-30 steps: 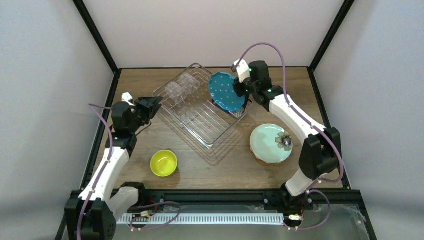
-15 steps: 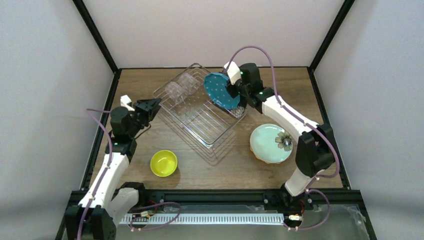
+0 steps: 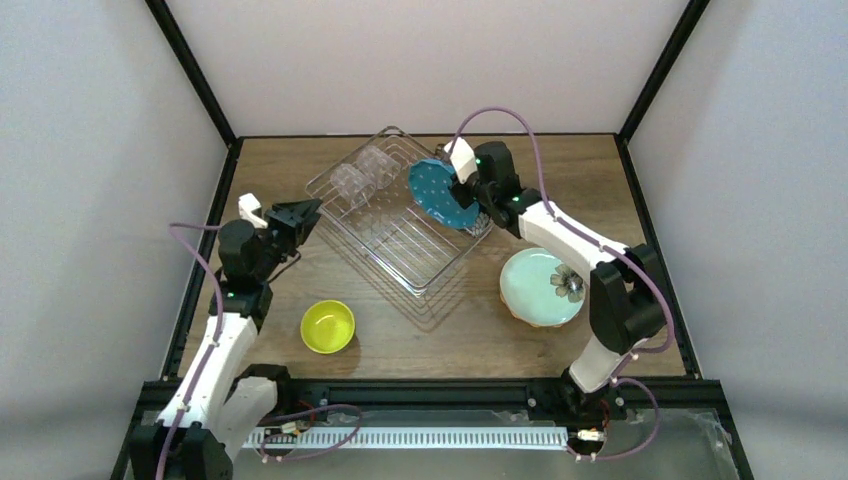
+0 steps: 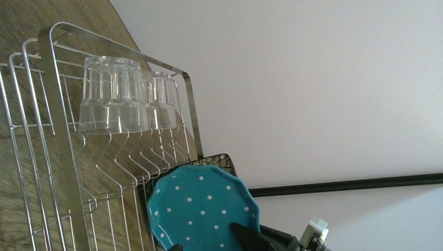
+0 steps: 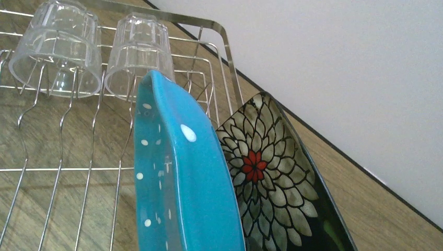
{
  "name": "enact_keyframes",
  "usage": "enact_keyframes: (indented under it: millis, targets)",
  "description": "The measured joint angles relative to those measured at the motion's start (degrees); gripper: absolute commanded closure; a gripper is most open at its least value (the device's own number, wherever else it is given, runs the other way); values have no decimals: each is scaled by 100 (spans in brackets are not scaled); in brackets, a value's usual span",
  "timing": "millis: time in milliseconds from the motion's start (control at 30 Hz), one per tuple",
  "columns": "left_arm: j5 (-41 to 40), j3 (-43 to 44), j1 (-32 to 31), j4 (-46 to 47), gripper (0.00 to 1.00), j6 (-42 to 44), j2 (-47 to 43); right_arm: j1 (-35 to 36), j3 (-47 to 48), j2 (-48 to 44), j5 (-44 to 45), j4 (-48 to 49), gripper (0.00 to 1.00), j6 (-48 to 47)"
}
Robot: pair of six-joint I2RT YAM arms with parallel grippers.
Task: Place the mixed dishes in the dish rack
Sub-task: Insert the plate into the dish rack.
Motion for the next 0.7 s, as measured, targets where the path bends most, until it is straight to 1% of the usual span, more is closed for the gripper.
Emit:
enact_keyframes:
  millis: [367, 467, 700]
  targets:
    - [-2, -216, 0, 17, 7, 4, -208, 26, -321, -11, 76, 610, 99, -94]
    - [-4, -310, 0, 57, 7, 4, -225, 24, -485, -13, 160, 682, 99, -151]
    - [-4, -398, 0, 188, 7, 2, -225, 37, -522, -17, 177, 820, 99, -192]
